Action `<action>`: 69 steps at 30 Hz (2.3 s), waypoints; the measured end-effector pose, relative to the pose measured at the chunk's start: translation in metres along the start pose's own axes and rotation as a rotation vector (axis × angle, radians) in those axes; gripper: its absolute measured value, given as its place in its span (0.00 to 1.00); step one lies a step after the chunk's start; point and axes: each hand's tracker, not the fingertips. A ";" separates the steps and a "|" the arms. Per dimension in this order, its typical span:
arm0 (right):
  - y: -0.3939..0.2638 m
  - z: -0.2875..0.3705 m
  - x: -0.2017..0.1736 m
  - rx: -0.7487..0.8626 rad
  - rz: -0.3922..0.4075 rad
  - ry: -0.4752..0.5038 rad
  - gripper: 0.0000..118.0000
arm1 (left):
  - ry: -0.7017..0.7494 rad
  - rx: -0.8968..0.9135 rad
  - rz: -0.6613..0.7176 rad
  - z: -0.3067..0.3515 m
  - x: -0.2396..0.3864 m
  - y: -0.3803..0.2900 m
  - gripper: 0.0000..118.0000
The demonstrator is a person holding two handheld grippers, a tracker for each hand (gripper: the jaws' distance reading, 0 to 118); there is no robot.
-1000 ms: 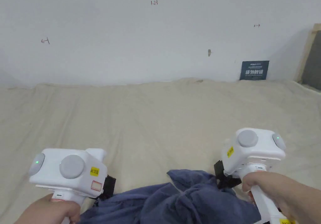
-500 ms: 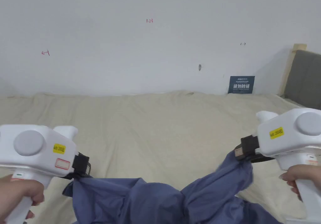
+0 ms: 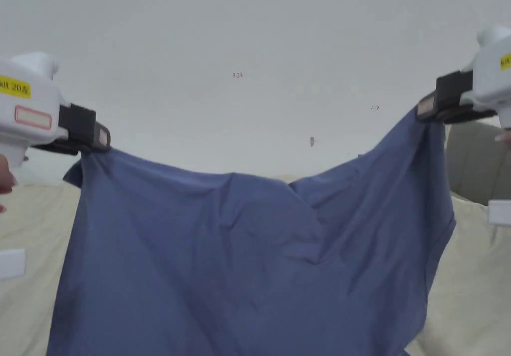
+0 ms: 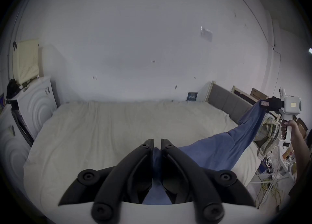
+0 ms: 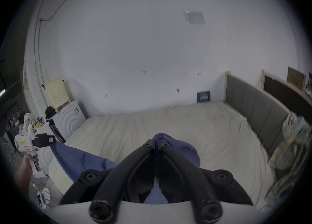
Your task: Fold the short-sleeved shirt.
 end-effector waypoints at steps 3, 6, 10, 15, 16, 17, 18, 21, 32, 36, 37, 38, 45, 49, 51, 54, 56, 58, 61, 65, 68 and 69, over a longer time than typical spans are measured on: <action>0.035 -0.001 -0.009 0.091 0.050 -0.077 0.02 | 0.081 0.101 -0.106 0.002 0.010 0.031 0.07; 0.054 -0.004 -0.012 0.118 -0.015 -0.090 0.02 | 0.098 0.138 -0.108 -0.006 0.011 0.059 0.07; 0.100 -0.027 -0.034 0.184 0.000 -0.172 0.02 | 0.122 0.143 -0.058 -0.028 0.003 0.090 0.07; 0.136 -0.049 -0.053 0.259 0.102 -0.208 0.02 | 0.176 0.218 -0.120 -0.057 0.000 0.120 0.07; 0.141 -0.052 -0.057 0.267 0.108 -0.229 0.02 | 0.172 0.224 -0.114 -0.063 0.001 0.127 0.07; 0.147 -0.056 -0.062 0.271 0.113 -0.250 0.02 | 0.180 0.250 -0.137 -0.070 0.001 0.134 0.07; 0.151 -0.058 -0.065 0.287 0.120 -0.272 0.02 | 0.190 0.261 -0.141 -0.076 0.001 0.138 0.07; 0.177 -0.080 -0.056 0.338 0.102 -0.293 0.02 | 0.199 0.276 -0.153 -0.091 0.000 0.151 0.07; 0.117 -0.118 -0.040 0.215 0.122 -0.222 0.02 | 0.165 0.195 -0.147 -0.140 0.007 0.104 0.07; 0.033 -0.143 -0.023 0.053 0.080 -0.153 0.02 | 0.119 0.102 -0.136 -0.144 0.035 0.020 0.07; 0.009 -0.148 -0.019 0.008 0.065 -0.131 0.02 | 0.110 0.066 -0.114 -0.147 0.039 -0.002 0.07; -0.019 -0.151 -0.015 -0.028 0.065 -0.107 0.02 | 0.094 0.030 -0.100 -0.149 0.043 -0.023 0.07; -0.182 -0.096 0.015 -0.100 0.002 -0.055 0.02 | -0.004 0.040 -0.054 -0.113 0.034 -0.135 0.07; -0.225 -0.021 0.021 -0.051 -0.020 -0.027 0.02 | -0.056 0.082 -0.071 -0.060 0.042 -0.173 0.07; -0.239 0.024 0.019 -0.002 -0.016 -0.029 0.02 | -0.059 0.064 -0.087 -0.031 0.051 -0.190 0.07; -0.248 0.081 0.015 0.052 0.017 -0.012 0.02 | -0.082 0.061 -0.088 0.002 0.053 -0.209 0.07; -0.253 0.109 0.011 0.062 0.040 -0.016 0.02 | -0.080 0.056 -0.090 0.022 0.056 -0.220 0.07; -0.254 0.133 0.013 0.072 0.046 -0.011 0.02 | -0.085 0.054 -0.066 0.042 0.057 -0.228 0.07; -0.250 0.159 0.010 0.066 0.091 -0.013 0.02 | -0.091 0.064 -0.018 0.067 0.057 -0.232 0.07; -0.248 0.156 0.007 -0.009 0.123 -0.035 0.02 | -0.026 -0.034 -0.024 0.067 0.055 -0.235 0.07; -0.266 0.113 0.016 -0.139 0.113 -0.005 0.02 | -0.023 -0.237 0.005 0.032 0.044 -0.252 0.07; -0.277 0.086 0.022 -0.221 0.094 0.006 0.02 | -0.021 -0.304 0.042 0.012 0.038 -0.263 0.07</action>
